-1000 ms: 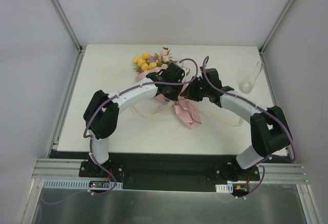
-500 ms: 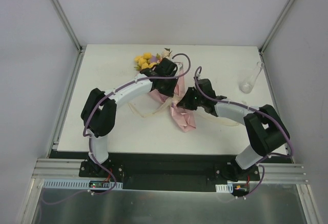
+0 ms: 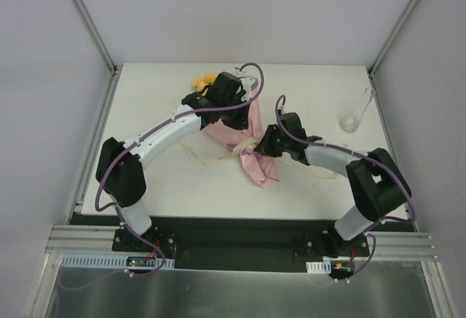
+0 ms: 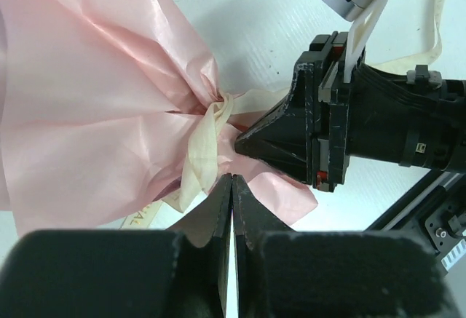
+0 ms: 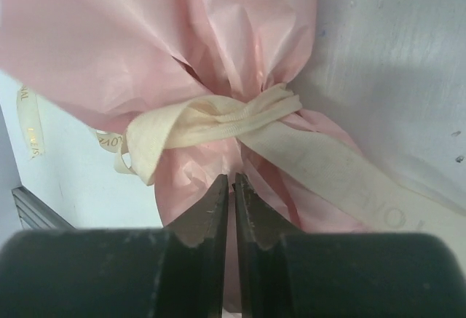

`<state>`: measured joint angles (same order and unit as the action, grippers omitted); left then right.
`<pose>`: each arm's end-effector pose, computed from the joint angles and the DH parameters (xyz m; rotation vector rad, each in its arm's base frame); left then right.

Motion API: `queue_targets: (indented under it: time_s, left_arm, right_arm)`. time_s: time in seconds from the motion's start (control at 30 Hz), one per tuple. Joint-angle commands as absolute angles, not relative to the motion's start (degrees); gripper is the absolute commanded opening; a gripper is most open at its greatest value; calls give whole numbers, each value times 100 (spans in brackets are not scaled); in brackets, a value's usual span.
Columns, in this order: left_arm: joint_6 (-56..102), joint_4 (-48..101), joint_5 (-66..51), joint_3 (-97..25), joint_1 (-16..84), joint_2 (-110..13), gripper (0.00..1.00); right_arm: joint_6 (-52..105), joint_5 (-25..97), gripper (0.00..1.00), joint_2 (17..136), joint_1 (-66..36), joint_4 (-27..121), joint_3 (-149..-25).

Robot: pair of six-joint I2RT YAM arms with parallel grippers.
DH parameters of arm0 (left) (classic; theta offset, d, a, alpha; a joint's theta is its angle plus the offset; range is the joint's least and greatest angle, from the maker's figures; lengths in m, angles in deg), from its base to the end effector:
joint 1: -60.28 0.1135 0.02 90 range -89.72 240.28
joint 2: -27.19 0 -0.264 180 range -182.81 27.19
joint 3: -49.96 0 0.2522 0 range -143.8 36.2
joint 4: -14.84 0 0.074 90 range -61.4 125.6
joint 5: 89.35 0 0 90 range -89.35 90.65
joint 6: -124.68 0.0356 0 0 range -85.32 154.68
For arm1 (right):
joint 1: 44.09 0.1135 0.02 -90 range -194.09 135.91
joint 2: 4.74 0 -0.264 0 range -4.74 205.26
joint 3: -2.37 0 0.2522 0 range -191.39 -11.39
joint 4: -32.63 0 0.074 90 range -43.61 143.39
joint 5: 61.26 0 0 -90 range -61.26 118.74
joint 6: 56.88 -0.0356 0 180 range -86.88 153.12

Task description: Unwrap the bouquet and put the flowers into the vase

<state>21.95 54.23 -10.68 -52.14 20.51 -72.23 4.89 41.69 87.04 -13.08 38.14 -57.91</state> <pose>0.3048 -0.2628 0.3206 0.6466 2.2014 -0.7124 0.2788 0.1769 0.1802 -0.1875 2.3158 0.8004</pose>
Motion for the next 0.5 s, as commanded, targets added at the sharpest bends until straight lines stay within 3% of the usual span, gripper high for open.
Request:
queue_targets:
  time_s: [0.0,0.03,0.17,0.3,0.47]
  left_arm:
    - [2386,5383,-1392,-5169,2020,-7160,0]
    - [2422,5383,-1490,-5187,2020,-7204,2]
    - [2667,5584,-1535,-5432,2003,-7782,43]
    - [2905,5892,-1123,-5670,1880,-8197,50]
    - [3107,5972,-481,-5740,1722,-8434,47]
  right_arm:
    - [956,3964,13,8421,-1228,4225,-6192]
    - [1009,3929,13,8385,-1219,4269,-6219]
    - [869,4077,16,8314,-1210,4287,-6228]
    - [676,4148,16,8358,-1210,4182,-6149]
    - [588,4192,15,8236,-1218,4024,-5929]
